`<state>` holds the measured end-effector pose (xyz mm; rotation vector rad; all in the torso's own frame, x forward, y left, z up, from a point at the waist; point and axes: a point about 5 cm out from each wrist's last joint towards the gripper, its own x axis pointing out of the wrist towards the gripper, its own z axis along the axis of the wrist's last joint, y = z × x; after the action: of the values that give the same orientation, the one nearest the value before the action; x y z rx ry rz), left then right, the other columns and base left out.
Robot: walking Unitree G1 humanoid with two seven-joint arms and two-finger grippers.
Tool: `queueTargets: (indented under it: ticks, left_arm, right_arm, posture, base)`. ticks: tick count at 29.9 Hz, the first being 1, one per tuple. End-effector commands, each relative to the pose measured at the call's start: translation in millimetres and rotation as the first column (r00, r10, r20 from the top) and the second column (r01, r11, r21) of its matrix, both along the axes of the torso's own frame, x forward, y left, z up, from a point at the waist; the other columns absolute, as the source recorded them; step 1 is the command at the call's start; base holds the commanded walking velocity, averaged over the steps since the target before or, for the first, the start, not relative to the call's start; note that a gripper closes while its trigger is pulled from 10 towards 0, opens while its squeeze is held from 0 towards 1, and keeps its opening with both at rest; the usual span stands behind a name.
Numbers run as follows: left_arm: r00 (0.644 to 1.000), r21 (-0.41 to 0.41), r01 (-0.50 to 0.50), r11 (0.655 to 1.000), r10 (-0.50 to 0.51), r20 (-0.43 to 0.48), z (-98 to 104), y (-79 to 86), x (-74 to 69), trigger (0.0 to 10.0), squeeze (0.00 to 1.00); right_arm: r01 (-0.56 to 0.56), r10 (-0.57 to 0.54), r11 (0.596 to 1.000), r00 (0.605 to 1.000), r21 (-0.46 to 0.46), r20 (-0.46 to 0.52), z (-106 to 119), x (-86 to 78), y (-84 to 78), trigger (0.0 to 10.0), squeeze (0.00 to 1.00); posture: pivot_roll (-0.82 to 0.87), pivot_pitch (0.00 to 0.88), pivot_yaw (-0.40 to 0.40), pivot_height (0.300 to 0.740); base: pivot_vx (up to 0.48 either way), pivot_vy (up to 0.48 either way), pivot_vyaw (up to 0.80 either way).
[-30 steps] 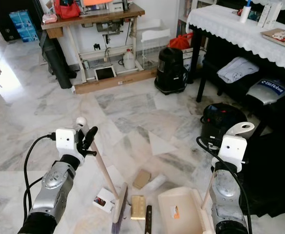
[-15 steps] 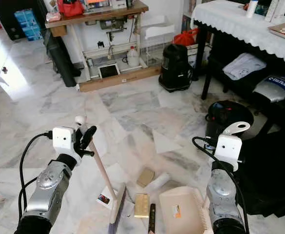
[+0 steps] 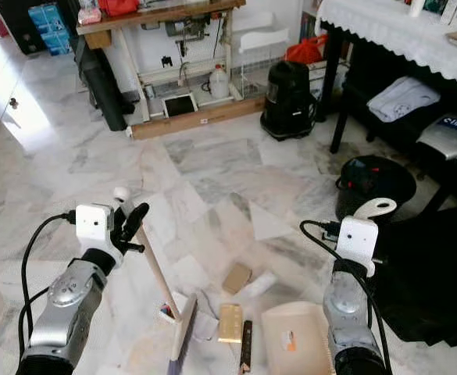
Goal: Sweep floor
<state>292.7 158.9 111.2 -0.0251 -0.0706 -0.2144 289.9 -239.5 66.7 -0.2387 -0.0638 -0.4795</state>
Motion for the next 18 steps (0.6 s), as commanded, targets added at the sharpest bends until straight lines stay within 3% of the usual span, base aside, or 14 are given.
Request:
queueTargets:
  ticks: [1,5,8,18]
  left_arm:
    - [1.000,-0.002,-0.001,1.000,0.001,0.031,9.4,2.8,-0.9,10.0,0.00]
    - [1.000,-0.002,0.001,1.000,-0.001,0.029,10.8,2.1,-2.0,10.0,0.00]
    - [1.000,-0.003,0.000,1.000,0.000,0.027,12.9,1.6,-3.4,10.0,0.00]
    - [1.000,0.002,0.003,1.000,-0.003,0.024,18.6,3.5,-3.9,10.0,0.00]
  right_arm:
    - [-0.009,0.009,1.000,1.000,-0.014,0.014,0.6,0.9,4.6,10.0,0.00]
    - [-0.003,0.003,0.999,1.000,-0.032,0.010,-0.3,1.3,6.4,10.0,0.00]
    - [-0.012,0.013,0.995,1.000,-0.094,0.008,-0.3,3.1,10.1,10.0,0.00]
    - [-0.011,0.013,0.996,1.000,-0.094,0.019,0.4,8.3,16.8,10.0,0.00]
  posture:
    - [-0.02,0.077,0.111,0.740]
    - [-0.01,0.086,0.110,0.740]
    - [0.00,0.097,0.114,0.740]
    - [0.02,0.120,0.118,0.740]
  base:
    - [0.000,0.000,0.00]
    - [0.000,0.000,0.00]
    - [0.000,0.000,0.00]
    - [0.000,0.000,0.00]
